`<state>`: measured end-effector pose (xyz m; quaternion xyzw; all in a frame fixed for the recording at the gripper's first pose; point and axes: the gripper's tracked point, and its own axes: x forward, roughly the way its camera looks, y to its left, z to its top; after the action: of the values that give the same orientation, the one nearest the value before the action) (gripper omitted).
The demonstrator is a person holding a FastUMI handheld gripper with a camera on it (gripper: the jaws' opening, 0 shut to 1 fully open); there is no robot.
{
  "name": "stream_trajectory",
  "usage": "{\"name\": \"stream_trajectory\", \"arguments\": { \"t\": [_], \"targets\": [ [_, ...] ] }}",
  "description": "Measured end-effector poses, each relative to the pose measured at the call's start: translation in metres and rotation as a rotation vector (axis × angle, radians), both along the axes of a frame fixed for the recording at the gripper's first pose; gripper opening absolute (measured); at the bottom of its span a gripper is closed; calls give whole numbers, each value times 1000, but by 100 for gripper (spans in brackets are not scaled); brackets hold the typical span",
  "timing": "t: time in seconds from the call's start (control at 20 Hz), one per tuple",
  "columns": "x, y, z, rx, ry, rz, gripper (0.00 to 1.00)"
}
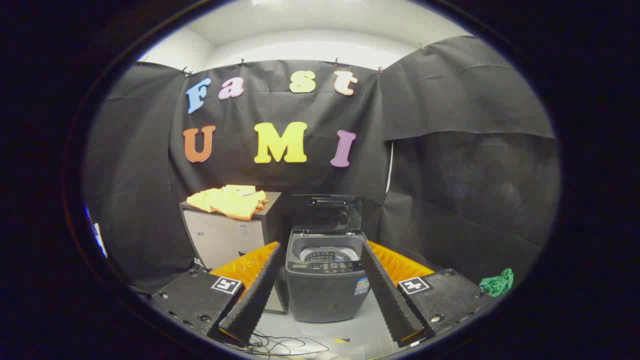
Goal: Put the clothes into the washing machine and then close the washing machine lid.
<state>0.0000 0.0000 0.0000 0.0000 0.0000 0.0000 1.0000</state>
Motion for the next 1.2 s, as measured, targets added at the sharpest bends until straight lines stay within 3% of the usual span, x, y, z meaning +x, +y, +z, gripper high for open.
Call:
{"name": "stream_trajectory", "arguments": {
  "t": [0.65,1.2],
  "targets": [
    [-10,7,-6,-39,17,14,99],
    [4,11,12,24,15,33,99]
  ]
}}
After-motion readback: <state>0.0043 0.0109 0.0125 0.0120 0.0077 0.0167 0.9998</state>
